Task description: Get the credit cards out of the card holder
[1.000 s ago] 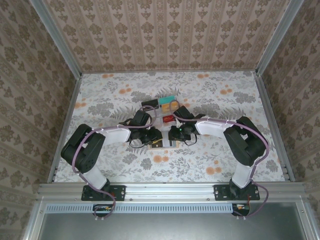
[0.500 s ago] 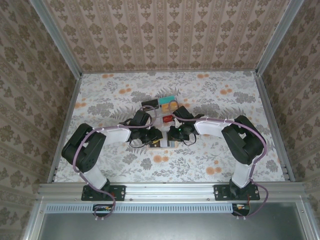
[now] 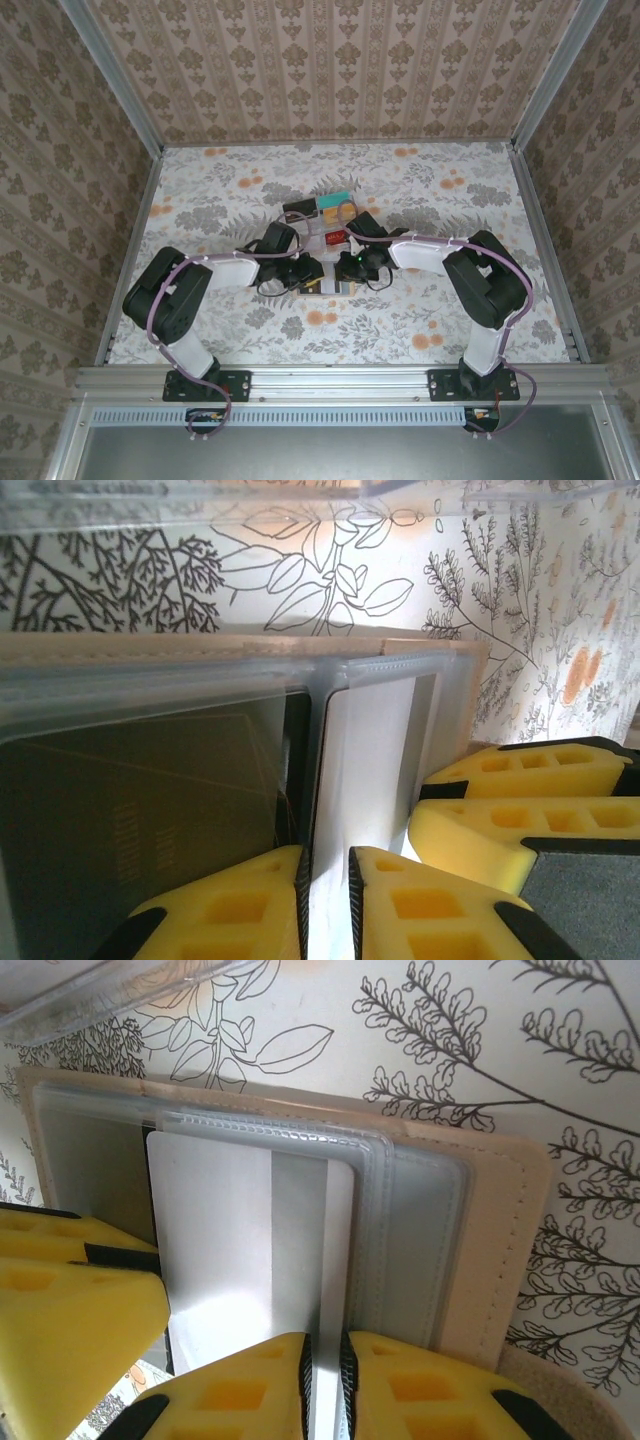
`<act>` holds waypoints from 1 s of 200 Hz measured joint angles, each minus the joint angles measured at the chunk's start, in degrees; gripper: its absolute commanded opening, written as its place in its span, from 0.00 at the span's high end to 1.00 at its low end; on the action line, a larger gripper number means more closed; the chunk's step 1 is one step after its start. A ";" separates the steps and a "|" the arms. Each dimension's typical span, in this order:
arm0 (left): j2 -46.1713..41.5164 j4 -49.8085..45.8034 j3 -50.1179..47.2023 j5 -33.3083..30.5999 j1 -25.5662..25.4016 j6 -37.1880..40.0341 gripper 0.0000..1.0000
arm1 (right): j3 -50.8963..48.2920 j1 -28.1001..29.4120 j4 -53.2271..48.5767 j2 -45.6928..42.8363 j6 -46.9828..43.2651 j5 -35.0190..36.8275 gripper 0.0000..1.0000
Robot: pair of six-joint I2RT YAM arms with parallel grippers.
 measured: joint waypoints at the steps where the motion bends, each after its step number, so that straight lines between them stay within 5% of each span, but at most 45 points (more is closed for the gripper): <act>1: 0.00 0.17 -0.09 0.07 0.02 -0.02 0.81 | 0.00 0.00 0.00 0.00 0.02 0.00 0.79; 65: -0.17 2.49 -1.79 0.17 0.37 0.00 1.00 | 0.00 -0.15 -0.11 0.02 0.02 0.07 0.80; 190: -7.19 -3.41 -2.47 -1.40 2.43 4.26 1.00 | 0.04 -0.37 -0.17 -0.02 0.07 0.42 0.80; 200: -7.23 -3.67 -2.49 -1.40 2.51 4.28 0.90 | 0.04 -0.37 -0.13 -0.02 0.07 0.35 0.80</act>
